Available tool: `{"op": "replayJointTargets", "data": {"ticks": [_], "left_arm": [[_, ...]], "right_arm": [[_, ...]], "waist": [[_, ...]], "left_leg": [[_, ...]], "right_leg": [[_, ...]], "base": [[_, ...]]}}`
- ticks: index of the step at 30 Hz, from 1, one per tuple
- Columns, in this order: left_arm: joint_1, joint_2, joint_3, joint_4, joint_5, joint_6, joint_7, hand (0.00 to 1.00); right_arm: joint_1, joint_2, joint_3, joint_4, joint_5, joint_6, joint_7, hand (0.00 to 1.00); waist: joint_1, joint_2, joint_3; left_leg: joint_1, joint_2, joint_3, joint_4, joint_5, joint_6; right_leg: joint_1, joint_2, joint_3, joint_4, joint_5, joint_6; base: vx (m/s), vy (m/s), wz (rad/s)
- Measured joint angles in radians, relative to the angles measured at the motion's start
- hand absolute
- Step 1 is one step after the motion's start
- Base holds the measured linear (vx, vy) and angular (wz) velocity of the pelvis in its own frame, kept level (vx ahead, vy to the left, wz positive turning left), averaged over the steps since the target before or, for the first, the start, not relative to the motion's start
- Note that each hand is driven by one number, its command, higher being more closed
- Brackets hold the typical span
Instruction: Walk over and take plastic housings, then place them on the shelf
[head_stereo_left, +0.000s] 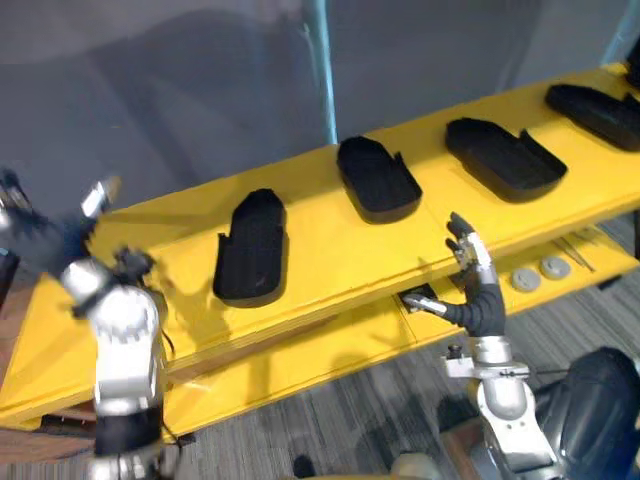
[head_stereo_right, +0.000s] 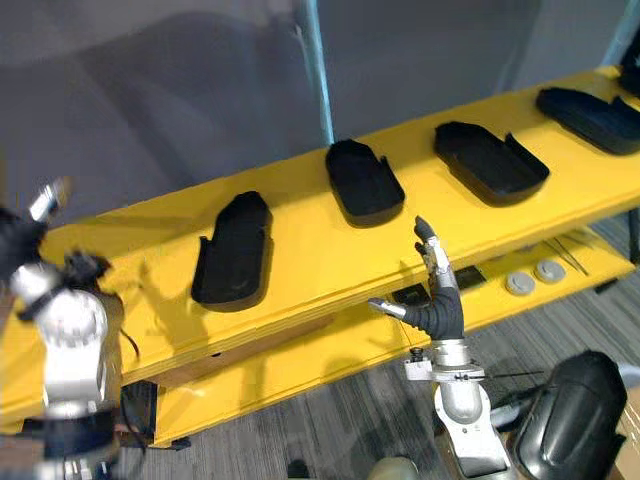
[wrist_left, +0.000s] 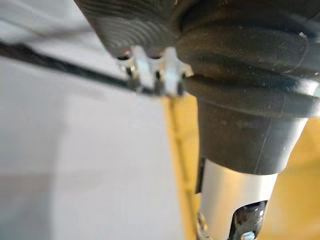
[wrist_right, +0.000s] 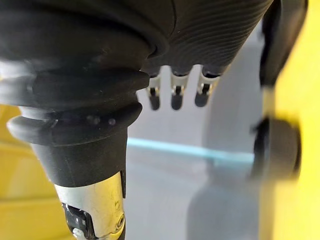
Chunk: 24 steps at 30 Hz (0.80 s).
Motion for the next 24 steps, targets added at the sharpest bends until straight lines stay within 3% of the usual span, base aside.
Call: {"op": "replayJointTargets", "data": {"ticks": [5,8,9,15,19,22,24], "left_arm": [[0.212,-0.068,0.003,-0.068,-0.132,-0.131,-0.222,0.0],[0.28,-0.11,0.015,-0.068,-0.175,-0.164,-0.278,0.0],[0.343,-0.222,0.036,-0.08,-0.426,-0.191,-0.412,0.0],[0.341,-0.222,0.034,-0.08,-0.426,-0.19,-0.416,0.0],[0.299,-0.22,0.026,-0.058,-0.41,-0.187,-0.426,0.0],[0.257,-0.214,0.027,-0.01,-0.263,-0.151,-0.38,0.0],[0.24,-0.198,0.027,0.053,-0.134,-0.08,-0.344,0.0]], "right_arm": [[0.002,0.017,0.025,-0.016,0.022,0.005,0.021,0.0],[0.003,0.034,0.028,-0.016,0.025,0.005,0.017,0.0],[-0.001,0.088,0.062,0.011,0.022,0.035,-0.07,0.0],[-0.003,0.088,0.059,0.023,0.03,0.034,-0.064,0.0],[-0.038,0.087,0.027,0.073,0.091,0.031,-0.019,0.0],[-0.072,0.09,0.019,0.079,0.15,0.022,0.044,0.0],[-0.124,0.094,0.048,0.108,0.175,0.001,0.093,0.0]], "waist": [[0.059,-0.006,-0.009],[0.068,-0.012,-0.022],[0.109,-0.109,-0.022],[0.107,-0.111,-0.018],[0.107,-0.102,0.027],[0.107,-0.092,0.056],[0.109,-0.095,0.062]], "left_leg": [[-0.001,-0.01,-0.046,0.0,-0.001,0.004],[-0.004,-0.014,-0.057,-0.007,0.006,0.003],[-0.018,-0.03,-0.101,-0.008,0.008,0.001],[-0.017,-0.03,-0.102,-0.006,0.008,0.001],[-0.016,-0.032,-0.101,0.011,0.01,0.003],[-0.02,-0.039,-0.096,0.009,0.015,0.01],[-0.022,-0.047,-0.084,0.007,0.014,0.013]], "right_leg": [[0.041,-0.007,-0.053,-0.033,0.0,0.001],[0.053,-0.013,-0.076,-0.048,0.003,0.006],[0.085,-0.023,-0.126,-0.068,0.012,0.01],[0.085,-0.023,-0.126,-0.065,0.012,0.01],[0.083,-0.029,-0.122,-0.043,0.012,0.009],[0.064,-0.041,-0.116,-0.023,0.013,0.011],[0.057,-0.051,-0.103,-0.022,0.018,0.02]], "base": [[-0.03,-0.001,0.31],[-0.01,0.011,0.17],[0.0,0.0,0.0],[0.0,0.0,0.0],[-0.02,0.002,-0.01],[-0.09,0.023,-0.05],[-0.07,0.045,-0.13]]}}
